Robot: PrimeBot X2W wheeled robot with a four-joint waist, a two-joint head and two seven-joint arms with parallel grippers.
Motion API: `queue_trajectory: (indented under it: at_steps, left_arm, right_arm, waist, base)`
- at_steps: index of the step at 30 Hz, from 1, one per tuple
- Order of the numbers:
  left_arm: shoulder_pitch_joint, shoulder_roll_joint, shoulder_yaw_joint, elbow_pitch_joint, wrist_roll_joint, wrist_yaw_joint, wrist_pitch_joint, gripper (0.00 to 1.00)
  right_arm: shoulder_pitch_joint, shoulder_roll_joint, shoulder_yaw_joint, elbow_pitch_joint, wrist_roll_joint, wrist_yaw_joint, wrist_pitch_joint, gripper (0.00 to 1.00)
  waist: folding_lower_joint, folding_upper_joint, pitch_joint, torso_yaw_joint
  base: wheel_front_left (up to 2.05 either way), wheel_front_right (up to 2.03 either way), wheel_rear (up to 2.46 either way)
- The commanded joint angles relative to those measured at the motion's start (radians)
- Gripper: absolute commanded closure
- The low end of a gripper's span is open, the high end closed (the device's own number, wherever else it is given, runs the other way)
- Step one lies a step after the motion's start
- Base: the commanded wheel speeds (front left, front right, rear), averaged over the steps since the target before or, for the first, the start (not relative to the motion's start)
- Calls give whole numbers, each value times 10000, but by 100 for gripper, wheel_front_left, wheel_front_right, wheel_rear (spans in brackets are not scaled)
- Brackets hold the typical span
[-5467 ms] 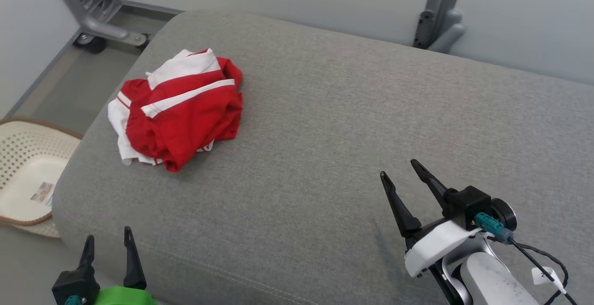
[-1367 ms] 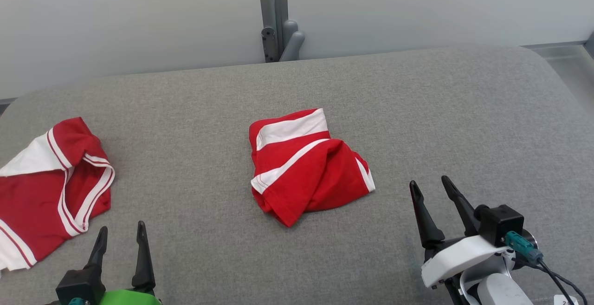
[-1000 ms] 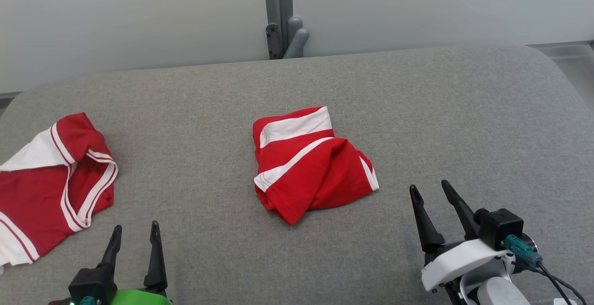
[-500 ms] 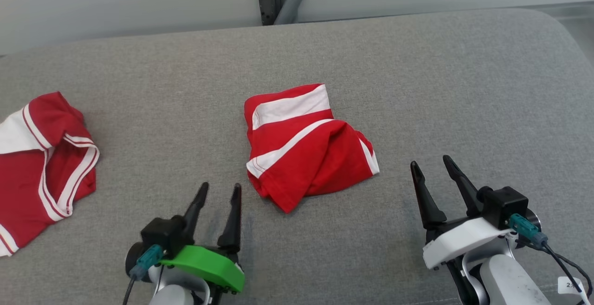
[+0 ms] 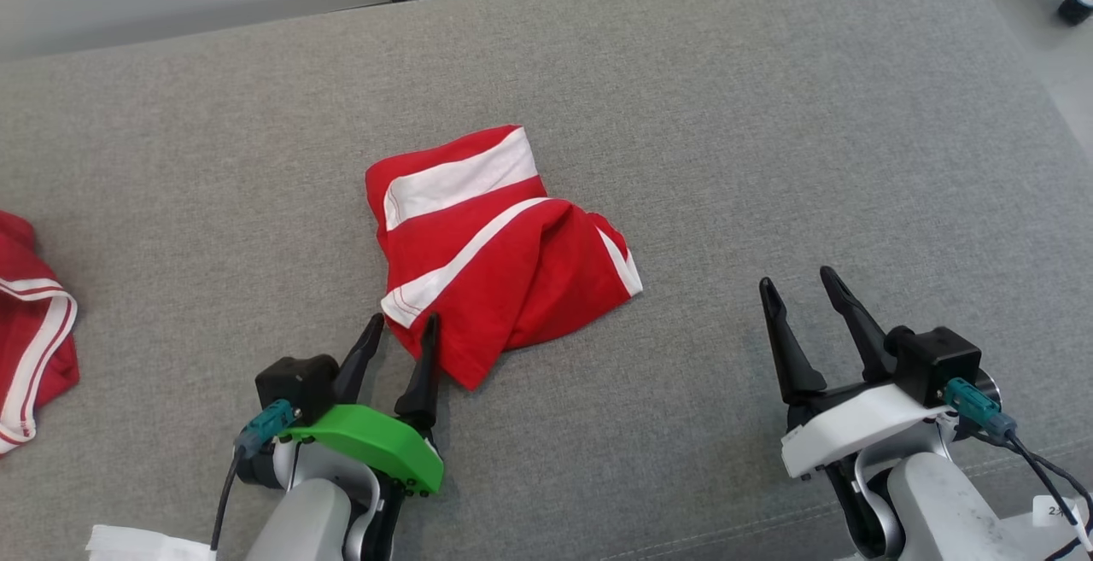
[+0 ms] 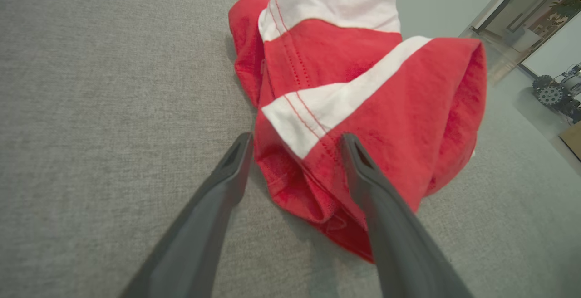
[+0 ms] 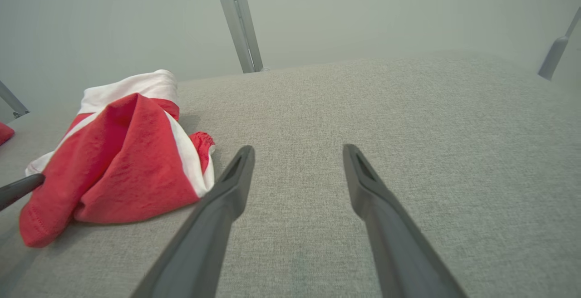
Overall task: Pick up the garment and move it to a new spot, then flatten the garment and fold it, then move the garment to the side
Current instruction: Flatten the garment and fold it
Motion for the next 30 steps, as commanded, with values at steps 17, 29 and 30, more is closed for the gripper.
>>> queue_trajectory:
  at_steps: [17,29,30]
  left_arm:
    - [-277,580,404,-2144,644,-44,-6,100]
    - [-410,1879,1670,-3629,1542,-43,-1,100]
    - [-243,1957,1768,-3349,1523,-43,-1,100]
  right_arm:
    - [-176,116,71,28,126,-3,-29,0]
    - [-25,296,-44,90,208,-3,-29,0]
    - [-30,313,-32,69,209,-3,-29,0]
  waist:
    - [0,-1,113,-51]
    - [0,-1,-83,161]
    - [0,-1,-53,147]
  base:
    - [0,0,0]
    - [0,0,0]
    - [0,0,0]
